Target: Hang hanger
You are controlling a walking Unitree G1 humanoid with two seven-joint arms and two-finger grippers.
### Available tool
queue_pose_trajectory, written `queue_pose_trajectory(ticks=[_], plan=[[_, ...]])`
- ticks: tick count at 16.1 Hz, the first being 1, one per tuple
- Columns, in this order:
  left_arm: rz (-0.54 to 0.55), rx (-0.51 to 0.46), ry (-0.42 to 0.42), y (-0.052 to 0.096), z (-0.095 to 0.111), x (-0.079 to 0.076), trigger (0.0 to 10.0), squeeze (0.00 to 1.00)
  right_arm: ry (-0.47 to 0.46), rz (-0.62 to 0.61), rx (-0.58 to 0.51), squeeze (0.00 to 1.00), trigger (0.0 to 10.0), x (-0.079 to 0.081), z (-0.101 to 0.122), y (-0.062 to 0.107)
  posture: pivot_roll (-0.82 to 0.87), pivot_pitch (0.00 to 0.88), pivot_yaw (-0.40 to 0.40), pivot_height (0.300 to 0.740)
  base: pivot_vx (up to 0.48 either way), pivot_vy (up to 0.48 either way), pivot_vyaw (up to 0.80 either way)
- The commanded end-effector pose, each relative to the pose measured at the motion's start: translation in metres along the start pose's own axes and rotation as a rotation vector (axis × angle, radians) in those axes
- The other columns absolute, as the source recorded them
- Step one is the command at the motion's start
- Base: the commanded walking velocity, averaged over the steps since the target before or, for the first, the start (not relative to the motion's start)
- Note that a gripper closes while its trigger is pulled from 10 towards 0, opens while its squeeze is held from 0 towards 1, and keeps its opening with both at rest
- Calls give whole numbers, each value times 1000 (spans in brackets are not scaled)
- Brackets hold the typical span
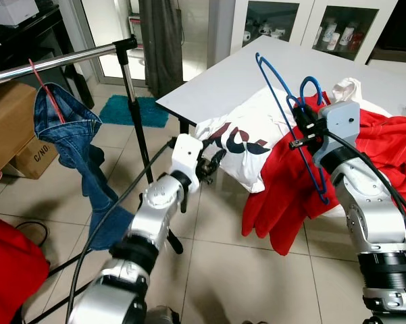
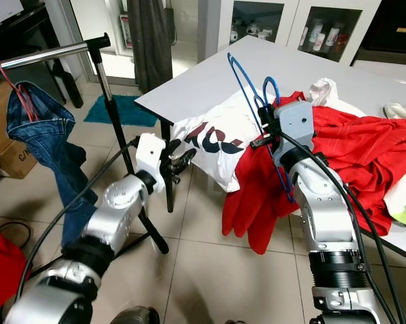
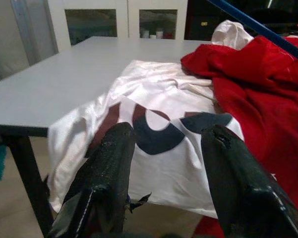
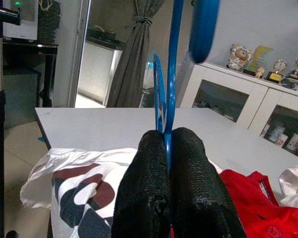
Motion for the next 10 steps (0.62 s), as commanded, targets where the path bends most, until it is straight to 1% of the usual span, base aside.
queue_pose_trajectory(ticks=[1,3,4,10], plan=[[-4,-9,-17,-2,4,-3,10000,0,-2,-6,5,0,10000,-1,-1,-1,74,0,3,740,0,0,0],[12,-10,-20,-3,5,0,10000,0,-6,-6,6,0,10000,0,-1,-2,75,0,5,740,0,0,0],[23,-17,-16,-3,7,2,10000,0,-12,-7,5,0,10000,0,-1,-2,75,0,7,740,0,-390,0],[36,-25,-11,-3,10,5,10000,0,-24,-11,3,0,10000,-1,-2,-2,74,0,6,740,241,-387,0]])
Point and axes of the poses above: a point about 5 cm out from each wrist's last joint towards the gripper, its own y axis pointing back from the gripper into the wrist, its own z axis along the axis of the wrist's last joint, x = y × z, the point moved 5 cm from there along -y, pointing out of the wrist towards the gripper, and after that the axes turned 12 degrees about y, right-handed, at the moved point
